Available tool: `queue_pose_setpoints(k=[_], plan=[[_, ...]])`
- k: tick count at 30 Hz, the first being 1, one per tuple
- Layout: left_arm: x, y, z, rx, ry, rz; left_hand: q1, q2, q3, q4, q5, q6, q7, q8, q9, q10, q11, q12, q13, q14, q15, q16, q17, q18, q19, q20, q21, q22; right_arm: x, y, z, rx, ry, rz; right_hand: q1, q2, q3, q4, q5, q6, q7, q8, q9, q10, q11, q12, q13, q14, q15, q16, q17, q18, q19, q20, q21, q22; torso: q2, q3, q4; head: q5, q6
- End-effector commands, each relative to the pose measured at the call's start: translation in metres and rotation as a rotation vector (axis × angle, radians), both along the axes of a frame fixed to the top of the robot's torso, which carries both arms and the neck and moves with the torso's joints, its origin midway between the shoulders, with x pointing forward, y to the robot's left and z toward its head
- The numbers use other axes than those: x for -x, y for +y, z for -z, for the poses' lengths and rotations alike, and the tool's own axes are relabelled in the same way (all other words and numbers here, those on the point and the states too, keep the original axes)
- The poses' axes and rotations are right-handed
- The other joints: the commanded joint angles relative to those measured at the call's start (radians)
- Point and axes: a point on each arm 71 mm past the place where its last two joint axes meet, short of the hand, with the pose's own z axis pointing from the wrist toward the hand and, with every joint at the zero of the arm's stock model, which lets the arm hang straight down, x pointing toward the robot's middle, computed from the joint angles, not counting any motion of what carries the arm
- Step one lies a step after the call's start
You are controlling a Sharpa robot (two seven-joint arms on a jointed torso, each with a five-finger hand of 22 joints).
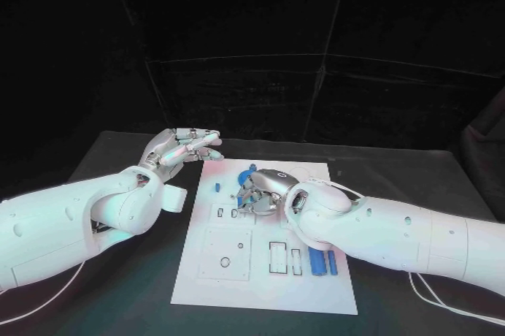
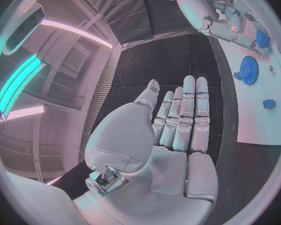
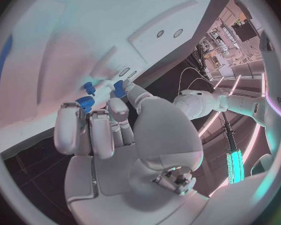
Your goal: Assemble the parts on the task board
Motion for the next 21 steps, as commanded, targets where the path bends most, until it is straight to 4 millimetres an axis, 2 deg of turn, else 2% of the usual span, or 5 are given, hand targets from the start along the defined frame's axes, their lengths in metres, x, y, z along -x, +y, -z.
queue_pose_setpoints(k=[1, 9, 21], plan=[[-0.0005, -0.0017, -0.0016, 0.006, -0.006, 0.009, 0.004, 0.005, -0.002, -0.005, 0.005, 0.007, 0.001, -0.007, -0.001, 0.005, -0.001, -0.005, -0.001, 0.003, 0.0, -0.004, 0.001, 0.013, 0.004, 0.0, -0.006, -0.002, 0.0016, 0.0035, 0.0021, 0.059, -0.007, -0.023, -0.006, -0.006, 0.001, -0.001, 0.005, 0.004, 0.001, 0.003, 0.002, 0.001, 0.003, 0.003, 0.0, 0.063, 0.002, 0.006, 0.068, -0.013, 0.001, 0.004, 0.003, 0.0, 0.0, 0.0006, 0.0007, 0.005, -0.004], [-0.0009, -0.0016, -0.0014, 0.006, -0.004, 0.01, 0.004, 0.005, -0.002, -0.005, 0.005, 0.007, 0.001, -0.007, -0.001, 0.005, -0.001, -0.005, -0.001, 0.003, 0.0, -0.004, 0.001, 0.013, 0.004, 0.0, -0.006, -0.002, 0.0037, 0.0044, 0.004, 0.084, -0.009, -0.037, -0.007, -0.007, 0.001, -0.001, 0.006, 0.005, 0.001, 0.003, 0.002, 0.001, 0.003, 0.003, 0.0, 0.063, 0.002, 0.007, 0.068, -0.013, 0.001, 0.004, 0.004, 0.0, 0.0, 0.0001, -0.0005, 0.008, -0.012], [-0.0013, -0.0014, -0.0011, 0.006, -0.003, 0.011, 0.005, 0.005, 0.0, -0.007, 0.005, 0.008, 0.001, -0.008, -0.001, 0.007, -0.002, -0.006, -0.001, 0.003, 0.0, -0.005, 0.002, 0.013, 0.004, 0.0, -0.006, -0.002, 0.0058, 0.0009, 0.0064, 0.134, -0.004, -0.05, -0.009, -0.015, 0.001, -0.004, 0.011, 0.006, 0.0, 0.002, 0.002, 0.0, 0.003, 0.001, -0.001, 0.063, 0.002, 0.006, 0.067, -0.013, -0.001, 0.004, 0.002, -0.002, -0.001, 0.0002, -0.0003, 0.008, -0.016]])
